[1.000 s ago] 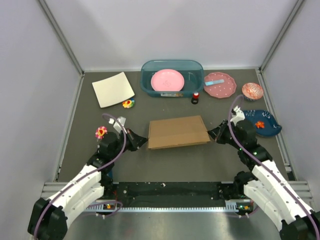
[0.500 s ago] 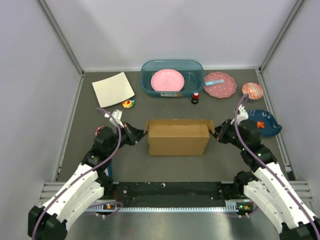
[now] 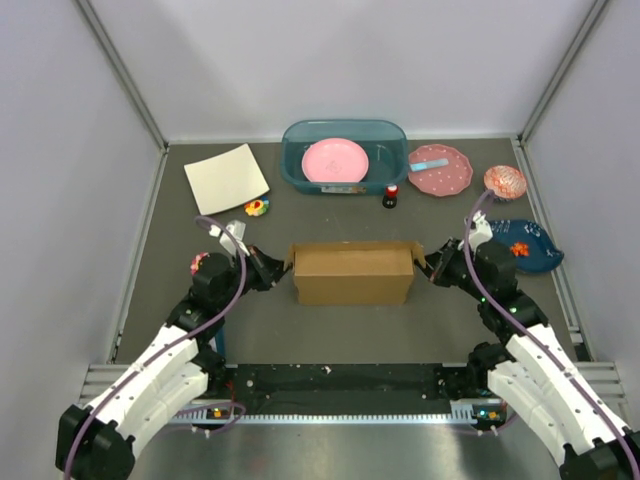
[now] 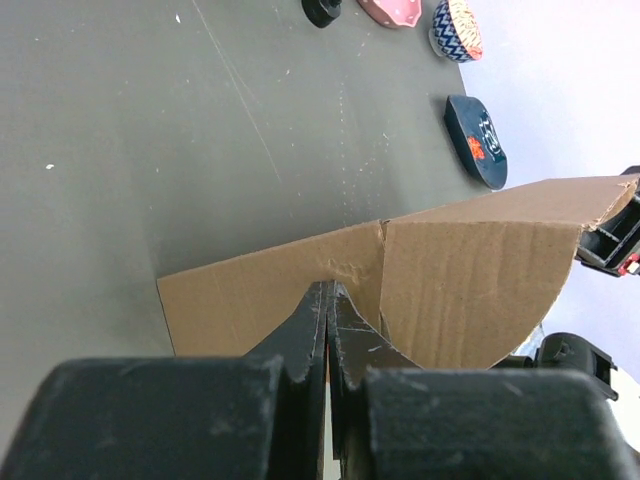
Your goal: Fold the paper box
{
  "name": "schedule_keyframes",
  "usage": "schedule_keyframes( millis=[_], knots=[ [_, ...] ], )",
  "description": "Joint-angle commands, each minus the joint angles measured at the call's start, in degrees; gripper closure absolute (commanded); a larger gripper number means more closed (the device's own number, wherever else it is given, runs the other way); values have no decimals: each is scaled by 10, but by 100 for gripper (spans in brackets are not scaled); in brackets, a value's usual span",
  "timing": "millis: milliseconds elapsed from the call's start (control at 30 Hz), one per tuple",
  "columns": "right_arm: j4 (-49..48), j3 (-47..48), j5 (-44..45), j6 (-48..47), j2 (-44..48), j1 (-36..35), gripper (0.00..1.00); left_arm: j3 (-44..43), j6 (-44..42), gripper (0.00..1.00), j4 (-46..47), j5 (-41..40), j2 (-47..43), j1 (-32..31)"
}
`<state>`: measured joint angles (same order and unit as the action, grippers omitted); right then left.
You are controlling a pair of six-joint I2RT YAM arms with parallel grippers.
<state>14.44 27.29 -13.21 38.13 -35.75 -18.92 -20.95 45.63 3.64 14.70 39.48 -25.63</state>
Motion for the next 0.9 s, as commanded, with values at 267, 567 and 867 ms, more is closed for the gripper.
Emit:
schedule_keyframes(
  millis=[267, 567, 867],
  knots=[
    [115, 40, 91, -42, 12, -20, 96, -23, -56, 94, -155, -125, -71, -8],
    [212, 147, 203, -104, 58, -20, 49, -74, -61, 68, -275, -265, -106, -7],
    [182, 191, 77, -212, 68, -20, 30, -153, -90, 31, -329, -335, -131, -2]
  ],
)
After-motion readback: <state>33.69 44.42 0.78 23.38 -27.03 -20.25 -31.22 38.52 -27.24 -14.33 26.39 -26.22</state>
